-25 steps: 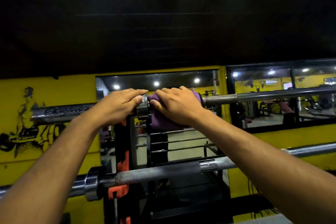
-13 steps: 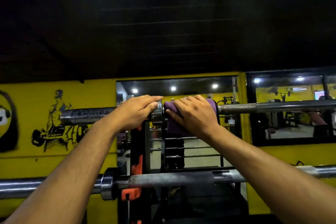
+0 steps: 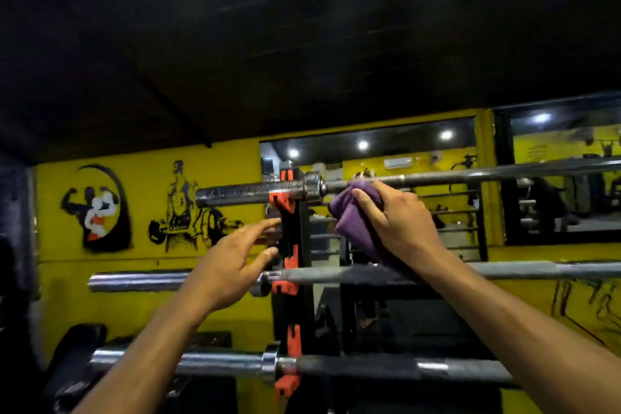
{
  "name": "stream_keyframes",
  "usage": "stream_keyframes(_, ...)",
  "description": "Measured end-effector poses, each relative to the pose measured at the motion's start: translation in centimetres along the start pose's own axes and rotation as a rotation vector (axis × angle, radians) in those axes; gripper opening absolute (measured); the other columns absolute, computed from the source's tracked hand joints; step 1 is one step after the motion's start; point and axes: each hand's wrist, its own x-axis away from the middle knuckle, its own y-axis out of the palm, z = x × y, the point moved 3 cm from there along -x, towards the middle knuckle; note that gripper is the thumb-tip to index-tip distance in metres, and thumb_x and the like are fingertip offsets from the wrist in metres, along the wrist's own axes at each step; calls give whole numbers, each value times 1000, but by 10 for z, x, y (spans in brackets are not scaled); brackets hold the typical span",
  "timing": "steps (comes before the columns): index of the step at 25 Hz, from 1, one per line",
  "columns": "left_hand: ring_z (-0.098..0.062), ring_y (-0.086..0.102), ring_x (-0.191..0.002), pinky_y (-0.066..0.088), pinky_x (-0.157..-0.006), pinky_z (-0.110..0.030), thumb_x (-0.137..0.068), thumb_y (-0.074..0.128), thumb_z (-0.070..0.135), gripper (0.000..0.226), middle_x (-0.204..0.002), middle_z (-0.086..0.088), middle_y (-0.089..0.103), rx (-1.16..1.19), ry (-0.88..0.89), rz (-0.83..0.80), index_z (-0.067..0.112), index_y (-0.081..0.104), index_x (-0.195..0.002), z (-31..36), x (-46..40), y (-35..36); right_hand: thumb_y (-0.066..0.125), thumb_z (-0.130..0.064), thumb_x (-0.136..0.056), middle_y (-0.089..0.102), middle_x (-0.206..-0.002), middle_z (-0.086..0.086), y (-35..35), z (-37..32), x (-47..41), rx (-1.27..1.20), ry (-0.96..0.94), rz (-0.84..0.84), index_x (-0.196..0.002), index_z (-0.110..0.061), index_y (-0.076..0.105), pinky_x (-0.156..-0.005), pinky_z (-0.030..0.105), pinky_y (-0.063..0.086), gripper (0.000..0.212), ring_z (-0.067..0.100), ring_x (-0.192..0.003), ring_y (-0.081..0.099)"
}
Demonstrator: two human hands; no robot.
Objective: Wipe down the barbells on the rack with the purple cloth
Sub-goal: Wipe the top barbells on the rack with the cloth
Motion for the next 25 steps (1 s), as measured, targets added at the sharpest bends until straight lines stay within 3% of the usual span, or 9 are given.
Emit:
stream_keyframes(3,1,61,-114,52,-100,-35,-92,66,36,46,-123,13,66,324,-154,-50,35,53,-137,41,61,31,51,-48,-102,66,-74,-9,-14,-4,87,-418,295,-220,-86,-16,72,-63,28,42,41,10,-73,57)
stream_keyframes(7,-4,57,-124,47,-103,-28,-85,71,52,60,-132,14,63,654,-328,-333,37,50,-139,101,170,84,53,-35,-104,78,-86,3,-10,-18,221,-842,690,-415,-91,-7,76,-73,23,52,38,6,-75,63)
stream_keyframes(11,-5,63,-105,48,-80,-18,-96,62,37,24,-110,17,73,908,-733,-312,28,66,-118,135,301,95,51,-20,-104,77,-83,4,-5,-62,350,-937,943,-529,-91,-6,75,-69,15,53,31,4,-73,65)
stream_keyframes(13,-10,65,-100,46,-76,-21,-96,61,38,24,-107,11,74,923,-865,-333,26,68,-116,144,358,99,48,-18,-105,74,-78,-1,-4,-87,407,-908,963,-636,-91,-6,72,-66,14,51,31,2,-68,63)
stream_keyframes(15,-12,67,-100,50,-82,-22,-93,69,21,21,-108,2,74,872,-887,-357,20,68,-114,145,403,100,47,-16,-105,72,-75,-3,-1,-101,451,-893,951,-738,-87,-6,70,-68,15,50,31,5,-71,63)
stream_keyframes(18,-21,68,-108,53,-95,-38,-93,68,9,26,-114,-6,72,834,-926,-404,16,66,-117,132,462,81,56,-21,-94,74,-100,8,17,-127,502,-951,870,-968,-103,-6,69,-87,25,51,22,10,-93,64)
stream_keyframes(20,-26,65,-113,51,-100,-44,-94,64,12,26,-116,-4,70,790,-909,-443,18,63,-120,115,496,52,64,-22,-83,70,-112,4,33,-163,520,-967,689,-1175,-113,-14,65,-92,25,51,32,7,-102,64)
stream_keyframes(22,-26,64,-111,51,-98,-45,-95,62,16,22,-112,-1,68,744,-898,-449,22,61,-117,95,534,17,73,-20,-85,67,-116,-5,50,-212,533,-929,486,-1313,-119,-20,59,-94,22,50,37,5,-107,64)
stream_keyframes(25,-19,65,-94,55,-82,-36,-96,61,14,14,-98,5,66,701,-935,-417,24,59,-106,66,587,-31,72,-21,-92,63,-113,-11,70,-288,546,-860,293,-1266,-119,-23,54,-95,26,50,33,9,-108,62)
